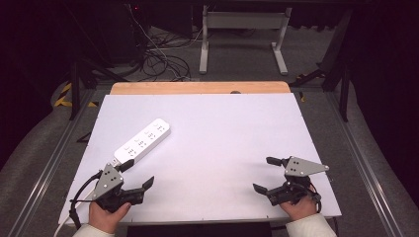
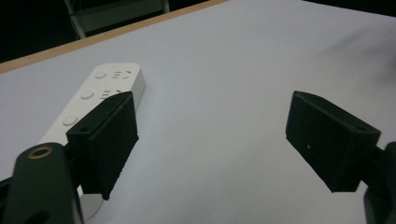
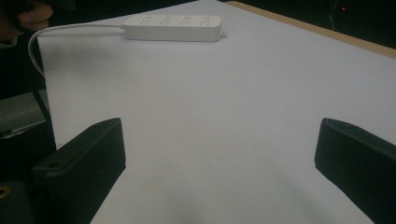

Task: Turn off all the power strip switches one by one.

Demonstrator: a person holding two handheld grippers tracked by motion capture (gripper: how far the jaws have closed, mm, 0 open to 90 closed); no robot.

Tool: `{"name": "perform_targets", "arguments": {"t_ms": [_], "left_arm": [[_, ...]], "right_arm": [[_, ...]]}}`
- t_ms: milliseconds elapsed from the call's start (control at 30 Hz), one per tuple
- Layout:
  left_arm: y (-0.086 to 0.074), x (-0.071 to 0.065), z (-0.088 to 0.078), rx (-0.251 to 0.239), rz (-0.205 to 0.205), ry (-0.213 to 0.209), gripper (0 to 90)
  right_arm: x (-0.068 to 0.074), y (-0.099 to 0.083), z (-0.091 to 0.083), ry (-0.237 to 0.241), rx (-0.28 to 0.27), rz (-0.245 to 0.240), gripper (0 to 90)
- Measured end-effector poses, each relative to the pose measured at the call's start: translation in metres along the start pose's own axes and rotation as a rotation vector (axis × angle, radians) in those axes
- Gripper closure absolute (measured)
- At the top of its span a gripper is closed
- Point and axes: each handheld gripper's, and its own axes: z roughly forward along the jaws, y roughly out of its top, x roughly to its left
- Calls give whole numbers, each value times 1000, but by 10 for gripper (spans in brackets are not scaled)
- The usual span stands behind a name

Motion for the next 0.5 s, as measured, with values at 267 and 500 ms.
{"name": "perform_targets", "arguments": {"t_ms": [267, 500], "left_arm": [[2, -3, 0, 13, 26, 12, 171], [2, -5, -2, 18, 41, 11, 128]], "right_arm": [[1, 0, 0, 6, -3, -4, 25], [1, 0, 1, 15, -1, -9, 25]]}}
